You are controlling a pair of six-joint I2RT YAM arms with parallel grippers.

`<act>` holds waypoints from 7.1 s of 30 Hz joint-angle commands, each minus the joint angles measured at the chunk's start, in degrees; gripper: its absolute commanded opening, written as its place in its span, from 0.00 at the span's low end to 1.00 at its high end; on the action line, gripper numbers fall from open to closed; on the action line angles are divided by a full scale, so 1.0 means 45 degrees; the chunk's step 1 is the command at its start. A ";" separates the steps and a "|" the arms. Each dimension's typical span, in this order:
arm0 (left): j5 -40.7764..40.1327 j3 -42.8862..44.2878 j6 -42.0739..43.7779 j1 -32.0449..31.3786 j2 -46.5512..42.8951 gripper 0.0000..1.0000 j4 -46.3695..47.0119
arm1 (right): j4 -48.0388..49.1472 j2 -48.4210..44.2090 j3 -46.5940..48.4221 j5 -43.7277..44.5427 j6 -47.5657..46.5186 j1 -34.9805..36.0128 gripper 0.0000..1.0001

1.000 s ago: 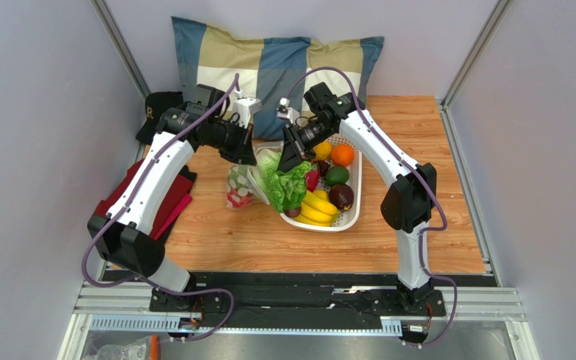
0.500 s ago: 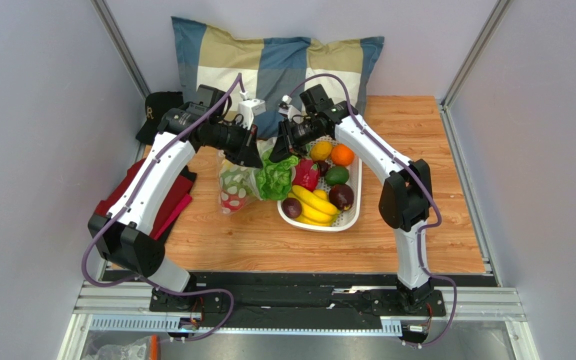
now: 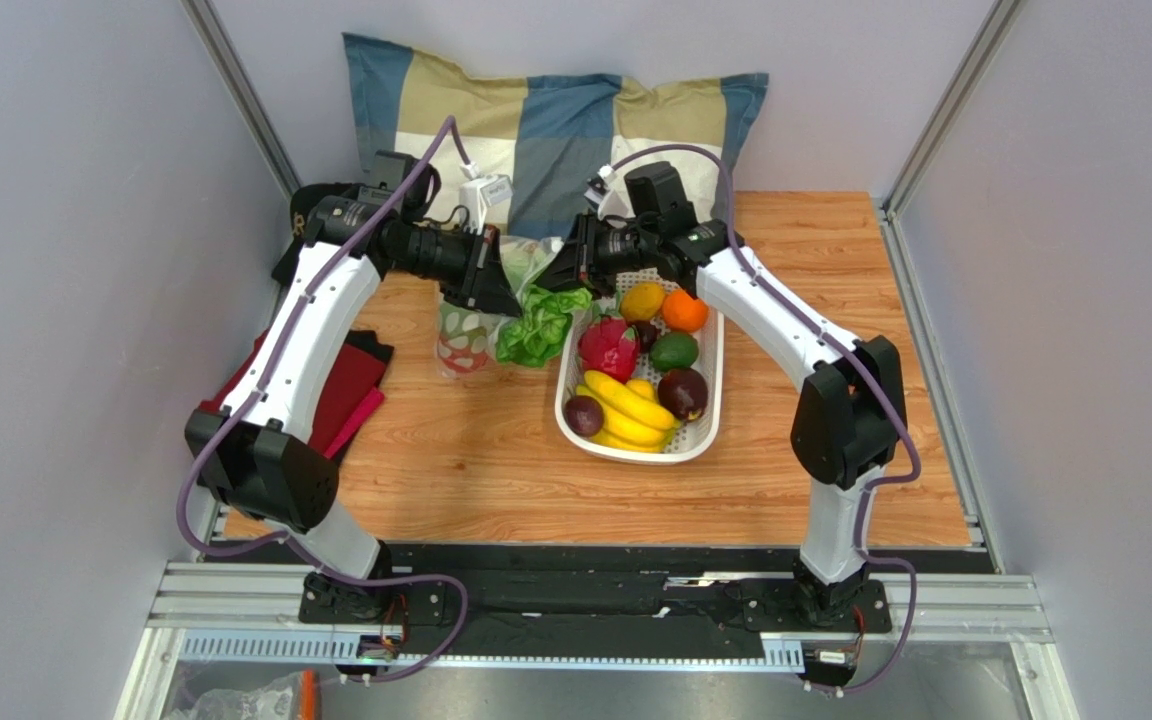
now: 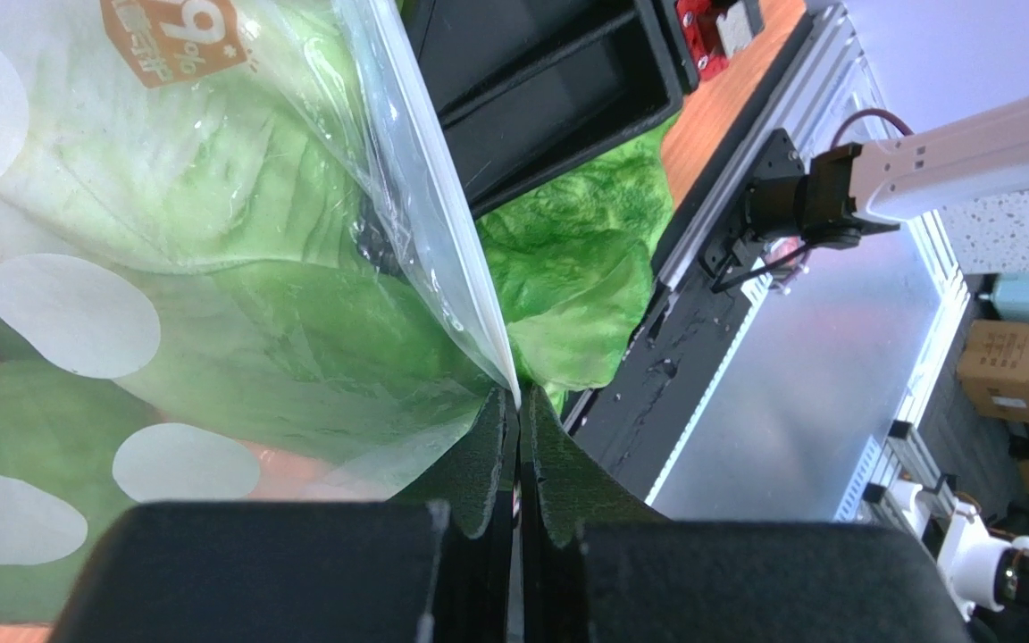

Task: Place the food in the zip-top bag and seal the zipper
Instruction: Place the fake vegetable in the zipper food storage bag.

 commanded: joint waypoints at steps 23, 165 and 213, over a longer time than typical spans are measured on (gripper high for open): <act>0.5488 0.2065 0.0640 -0.0368 0.1727 0.00 -0.3379 | -0.1606 -0.0713 0.1390 0.7367 -0.1159 0.0874 0.00; -0.2461 -0.0807 1.8999 -0.4391 -0.2433 0.00 -0.2130 | -0.4008 0.2686 0.4124 0.8011 -0.2853 0.2083 0.00; 0.3084 -0.4909 0.7320 0.5022 -0.3645 0.65 0.4005 | -0.2172 0.0088 0.0748 -0.0407 -1.8596 0.3197 0.15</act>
